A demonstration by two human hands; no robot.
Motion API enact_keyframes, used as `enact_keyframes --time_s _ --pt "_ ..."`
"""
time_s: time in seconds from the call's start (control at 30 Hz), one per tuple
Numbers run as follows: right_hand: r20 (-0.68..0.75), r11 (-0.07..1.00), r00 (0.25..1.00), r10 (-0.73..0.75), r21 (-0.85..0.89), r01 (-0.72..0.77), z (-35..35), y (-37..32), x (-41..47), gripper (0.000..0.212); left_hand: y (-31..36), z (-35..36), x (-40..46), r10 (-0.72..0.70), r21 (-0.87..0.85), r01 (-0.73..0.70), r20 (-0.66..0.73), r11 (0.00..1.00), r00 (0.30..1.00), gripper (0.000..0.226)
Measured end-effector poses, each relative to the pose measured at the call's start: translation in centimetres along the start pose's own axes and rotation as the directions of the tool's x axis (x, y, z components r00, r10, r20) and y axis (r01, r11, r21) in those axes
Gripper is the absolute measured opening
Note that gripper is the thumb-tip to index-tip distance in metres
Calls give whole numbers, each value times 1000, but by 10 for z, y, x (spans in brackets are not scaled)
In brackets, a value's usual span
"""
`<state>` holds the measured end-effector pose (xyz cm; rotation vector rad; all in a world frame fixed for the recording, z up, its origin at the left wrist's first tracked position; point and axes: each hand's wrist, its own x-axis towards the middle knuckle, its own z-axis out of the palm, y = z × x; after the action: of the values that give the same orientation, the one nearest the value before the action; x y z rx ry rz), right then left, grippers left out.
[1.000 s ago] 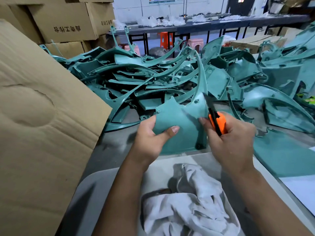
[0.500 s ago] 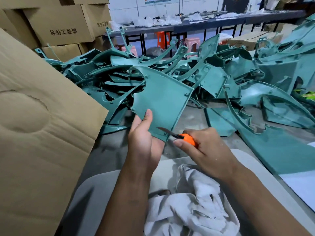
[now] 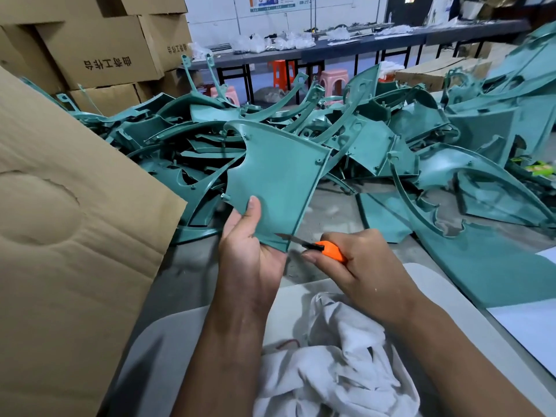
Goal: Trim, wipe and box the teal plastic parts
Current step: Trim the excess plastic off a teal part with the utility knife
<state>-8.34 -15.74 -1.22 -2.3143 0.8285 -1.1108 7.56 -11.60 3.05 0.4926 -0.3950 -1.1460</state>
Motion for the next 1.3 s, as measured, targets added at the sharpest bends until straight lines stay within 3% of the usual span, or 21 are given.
enact_keyframes --time_s 0.1,0.2,0.27,0.33,0.43,0.6,0.77,0.93,1.17,1.3 --pt "-208 997 976 71 43 -64 -8 6 6 53 4 1 -5 -19 -57 18 -14 998 1000 30" --pt "-436 986 887 153 6 -167 -23 20 11 57 7 6 -9 -25 -91 26 13 995 1000 40" --pt "-512 983 846 150 -13 -181 -28 25 9 59 7 10 -9 -22 -90 25 28 996 999 44" --pt "-483 997 876 18 -52 -49 -28 20 6 49 6 11 -9 -20 -91 22 24 996 999 44" --pt "-303 987 940 -157 -73 142 -16 5 5 41 6 10 -8 -25 -96 24 -14 995 1000 39" --pt "-163 981 968 -193 -42 189 3 -4 7 49 2 5 -5 -60 -33 57 -90 998 994 25" --pt "-89 978 974 -207 -50 203 5 -7 7 50 1 4 -5 -80 19 83 -131 996 988 29" --pt "-99 979 976 -194 -78 187 6 -4 6 49 2 8 -7 -80 43 87 -138 995 987 34" --pt "-254 964 939 -232 -190 187 3 -1 7 44 6 8 -6 -92 55 96 -72 994 993 36" --pt "-310 972 926 -214 -161 171 4 0 9 44 9 10 -7 -66 41 68 -31 997 997 42"
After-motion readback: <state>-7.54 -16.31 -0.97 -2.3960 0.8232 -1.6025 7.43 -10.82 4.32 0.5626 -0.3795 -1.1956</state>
